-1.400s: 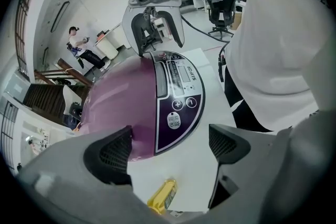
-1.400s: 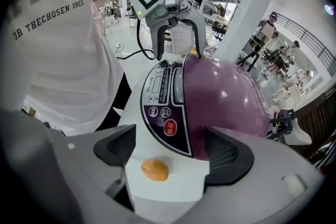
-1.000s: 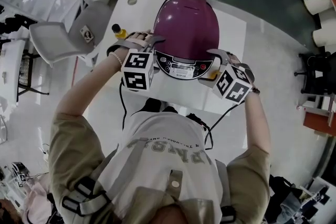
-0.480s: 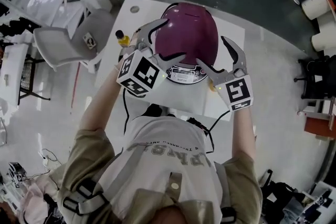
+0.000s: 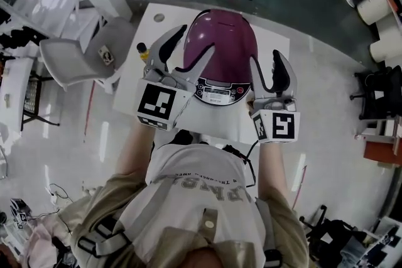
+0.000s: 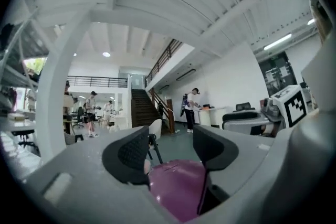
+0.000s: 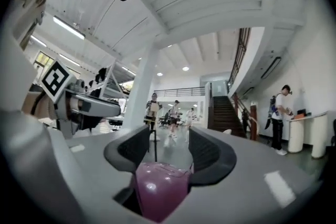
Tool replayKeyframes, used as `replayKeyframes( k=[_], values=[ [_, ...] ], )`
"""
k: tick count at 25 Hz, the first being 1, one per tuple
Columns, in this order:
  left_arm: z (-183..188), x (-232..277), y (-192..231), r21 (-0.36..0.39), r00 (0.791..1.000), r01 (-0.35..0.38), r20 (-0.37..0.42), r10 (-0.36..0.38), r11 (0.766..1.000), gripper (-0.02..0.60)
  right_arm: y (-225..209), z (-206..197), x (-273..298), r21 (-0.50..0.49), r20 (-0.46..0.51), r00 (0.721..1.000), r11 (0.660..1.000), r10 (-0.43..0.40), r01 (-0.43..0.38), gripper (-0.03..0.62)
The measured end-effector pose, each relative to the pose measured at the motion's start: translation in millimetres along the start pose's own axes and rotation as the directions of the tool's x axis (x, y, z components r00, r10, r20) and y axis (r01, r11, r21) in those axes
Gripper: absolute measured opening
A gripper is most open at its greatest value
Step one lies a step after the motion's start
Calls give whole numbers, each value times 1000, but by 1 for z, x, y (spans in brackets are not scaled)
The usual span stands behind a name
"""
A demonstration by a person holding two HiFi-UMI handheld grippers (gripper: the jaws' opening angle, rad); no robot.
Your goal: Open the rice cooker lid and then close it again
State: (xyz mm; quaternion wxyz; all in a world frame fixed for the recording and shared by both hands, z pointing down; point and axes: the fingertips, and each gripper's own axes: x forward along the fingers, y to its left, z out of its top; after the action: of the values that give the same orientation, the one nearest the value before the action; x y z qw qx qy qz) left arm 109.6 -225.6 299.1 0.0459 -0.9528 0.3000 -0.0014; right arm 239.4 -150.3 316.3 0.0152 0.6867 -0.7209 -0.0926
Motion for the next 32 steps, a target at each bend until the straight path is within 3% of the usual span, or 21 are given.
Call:
replayKeyframes(
  k=[2,4,7,13,23,26,32],
  values=[
    [5,-6,8,-42,998,-52,24,53,998,255,-7,8,-5,-15,33,996,997,-78,79,195],
    [9,-11,15,-34,994,-103,42,105,994,219,-10,13,-8,1,54,992,993,-115,115,164],
    [8,-18,22,-21,985,-161,55,162,987,192,-10,15,-12,28,66,989,991,-136,134,127],
    [0,-25,23,-8,968,-235,85,235,972,118,0,16,-13,-13,68,987,989,-147,148,54],
    [1,-24,17,-35,963,-241,113,243,970,47,11,20,-9,-39,75,987,989,-139,142,2],
    [4,-26,13,-5,963,-234,133,233,972,11,12,24,-10,-33,79,987,989,-139,142,2],
    [6,-26,14,1,964,-223,150,220,975,11,12,25,-10,-39,93,986,989,-141,146,2]
  ],
)
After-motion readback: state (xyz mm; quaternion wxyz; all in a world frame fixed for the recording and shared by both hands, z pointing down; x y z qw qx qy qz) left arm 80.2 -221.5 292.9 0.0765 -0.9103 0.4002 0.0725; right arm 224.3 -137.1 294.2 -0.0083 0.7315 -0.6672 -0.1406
